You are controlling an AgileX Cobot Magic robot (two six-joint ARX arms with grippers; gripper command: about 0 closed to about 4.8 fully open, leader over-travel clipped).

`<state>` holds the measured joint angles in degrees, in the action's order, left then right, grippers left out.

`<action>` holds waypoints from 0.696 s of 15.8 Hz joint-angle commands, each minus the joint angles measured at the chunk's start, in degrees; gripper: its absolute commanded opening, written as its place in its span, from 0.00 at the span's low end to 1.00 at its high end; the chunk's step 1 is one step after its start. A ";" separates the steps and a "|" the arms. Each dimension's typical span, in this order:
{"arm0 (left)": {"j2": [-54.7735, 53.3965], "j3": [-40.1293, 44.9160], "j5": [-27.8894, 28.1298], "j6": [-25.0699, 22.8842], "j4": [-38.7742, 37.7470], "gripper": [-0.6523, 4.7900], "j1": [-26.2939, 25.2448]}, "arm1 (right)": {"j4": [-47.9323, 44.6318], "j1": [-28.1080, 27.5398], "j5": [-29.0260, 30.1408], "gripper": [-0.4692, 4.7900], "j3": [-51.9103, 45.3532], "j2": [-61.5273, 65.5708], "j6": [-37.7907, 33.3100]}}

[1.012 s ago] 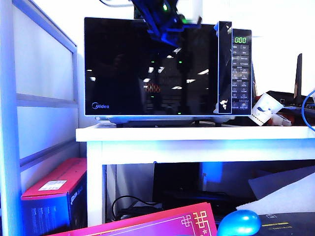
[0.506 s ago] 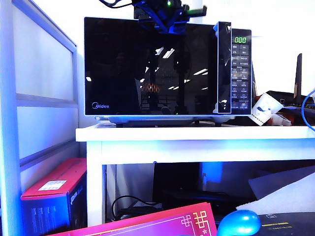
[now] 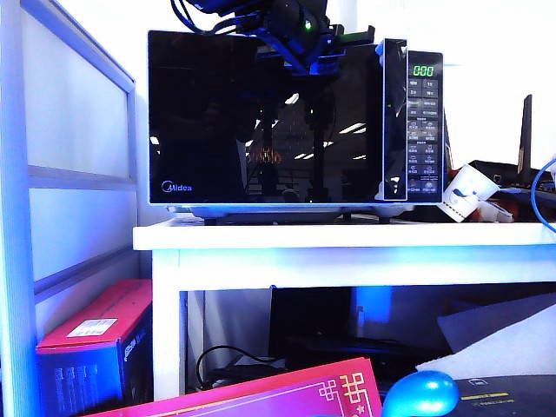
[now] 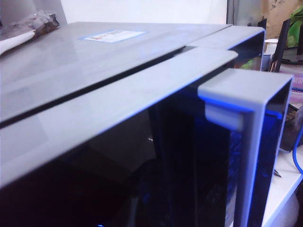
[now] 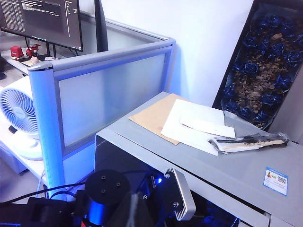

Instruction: Open the microwave door, place the orange inside the microwave, then close the microwave door.

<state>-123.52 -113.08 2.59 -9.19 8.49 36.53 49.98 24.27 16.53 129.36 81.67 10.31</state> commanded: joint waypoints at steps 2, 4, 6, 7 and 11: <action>-0.59 -0.24 7.69 0.70 -0.02 0.11 -0.96 | -0.92 0.07 0.17 0.09 0.17 -0.35 -1.84; -0.59 -0.26 8.98 0.90 0.35 0.11 -0.96 | -0.90 0.07 0.20 0.09 0.17 -0.44 -1.97; -0.59 -0.26 7.98 0.94 1.31 0.11 -0.96 | -0.96 0.07 0.20 0.09 0.20 -0.48 -1.95; 0.09 -0.26 6.03 0.63 1.92 0.11 -0.90 | -1.14 0.07 0.20 0.09 0.20 -0.48 -1.97; 13.38 -0.26 -0.52 0.55 -8.66 0.11 0.81 | -2.71 0.07 0.11 0.09 0.20 -3.04 -1.97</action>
<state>-114.50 -112.79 4.78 -8.51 1.10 36.49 49.63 24.27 16.53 129.29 79.48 8.60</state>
